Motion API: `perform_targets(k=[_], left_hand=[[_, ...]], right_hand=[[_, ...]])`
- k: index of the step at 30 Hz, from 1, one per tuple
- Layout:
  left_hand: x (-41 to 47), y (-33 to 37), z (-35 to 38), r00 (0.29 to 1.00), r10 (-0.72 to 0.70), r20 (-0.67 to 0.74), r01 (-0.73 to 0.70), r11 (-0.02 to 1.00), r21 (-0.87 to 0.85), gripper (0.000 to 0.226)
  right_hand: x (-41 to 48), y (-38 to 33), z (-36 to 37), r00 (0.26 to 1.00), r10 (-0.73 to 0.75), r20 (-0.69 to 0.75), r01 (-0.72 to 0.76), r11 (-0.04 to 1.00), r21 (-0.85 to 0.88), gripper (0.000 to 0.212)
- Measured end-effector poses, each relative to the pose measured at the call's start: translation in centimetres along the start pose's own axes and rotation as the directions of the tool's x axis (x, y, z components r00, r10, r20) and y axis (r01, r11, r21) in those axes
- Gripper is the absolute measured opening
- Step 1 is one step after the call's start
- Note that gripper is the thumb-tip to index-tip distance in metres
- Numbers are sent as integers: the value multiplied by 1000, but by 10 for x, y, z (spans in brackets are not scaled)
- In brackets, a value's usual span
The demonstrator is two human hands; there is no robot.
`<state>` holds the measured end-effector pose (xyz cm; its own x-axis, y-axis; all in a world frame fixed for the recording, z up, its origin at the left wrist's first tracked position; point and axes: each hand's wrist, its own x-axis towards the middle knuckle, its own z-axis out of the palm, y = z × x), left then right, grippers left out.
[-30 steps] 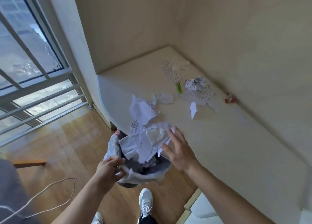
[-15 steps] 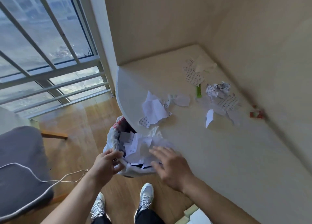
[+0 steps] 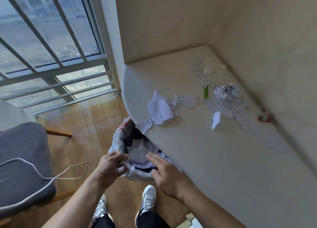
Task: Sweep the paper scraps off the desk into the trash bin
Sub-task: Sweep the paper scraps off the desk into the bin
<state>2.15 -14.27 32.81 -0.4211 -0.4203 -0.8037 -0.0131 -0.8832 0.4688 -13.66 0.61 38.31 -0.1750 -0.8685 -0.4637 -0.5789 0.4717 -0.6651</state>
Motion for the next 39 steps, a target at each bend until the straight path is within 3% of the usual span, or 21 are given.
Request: perform_targets(k=[4, 6, 7, 9, 10, 13, 16, 18, 23, 26, 27, 29, 31, 33, 36, 39], left_hand=[[3, -2, -3, 1000, -15, 9, 15, 1000, 0, 19], [4, -4, -3, 1000, -21, 12, 21, 1000, -6, 18], [4, -4, -3, 1000, -22, 13, 22, 1000, -9, 19], [5, -4, -5, 999, -25, 21, 25, 1000, 2, 19], [6, -4, -6, 999, -27, 26, 27, 1000, 4, 19], [7, -4, -6, 998, -35, 43, 35, 999, -3, 20], [8, -4, -6, 998, -36, 42, 34, 998, 50, 21], [8, -5, -10, 999, -32, 30, 29, 995, 93, 22], [8, -1, -21, 999, -24, 42, 18, 992, 126, 25], [5, 1, -22, 998, -25, 59, 16, 989, 146, 24], [3, 1, -22, 998, -22, 58, 13, 989, 147, 24], [3, 2, -22, 999, -20, 50, 13, 990, 143, 24], [2, 4, -24, 999, -16, 47, 9, 990, 139, 22], [1, 8, -26, 999, -12, 33, 8, 992, 129, 21], [1, 13, -32, 1000, 4, -7, -3, 993, 115, 24], [1, 17, -33, 999, 16, -44, -10, 991, 136, 22]], right_hand=[[-37, 9, 19, 999, -45, -18, 43, 992, -117, 53], [-45, 10, 29, 969, -124, -212, 83, 978, -190, 51], [-47, 11, 32, 916, -164, -365, 88, 973, -214, 45], [-54, 14, 33, 794, -100, -599, -19, 982, -189, 38], [-57, 16, 33, 766, -10, -643, -110, 983, -146, 39], [-53, 29, 41, 803, 166, -572, -265, 960, -95, 54], [-34, 27, 45, 928, 212, -307, -286, 933, -220, 88], [-23, 19, 44, 946, 264, -187, -311, 899, -308, 101], [3, 4, 44, 945, 314, 92, -257, 885, -387, 106], [7, 1, 35, 947, 244, 210, -230, 969, -89, 73], [5, 1, 30, 967, 200, 160, -207, 978, 25, 57], [1, 1, 18, 989, 101, -105, -91, 991, 100, 41], [11, -2, 0, 925, -34, -378, 43, 999, 16, 41], [43, -5, -26, 859, -87, -505, 79, 996, -38, 47], [106, -7, -73, 861, 74, -503, -115, 992, -51, 67], [152, 3, -101, 916, 227, -331, -295, 940, -172, 91]])
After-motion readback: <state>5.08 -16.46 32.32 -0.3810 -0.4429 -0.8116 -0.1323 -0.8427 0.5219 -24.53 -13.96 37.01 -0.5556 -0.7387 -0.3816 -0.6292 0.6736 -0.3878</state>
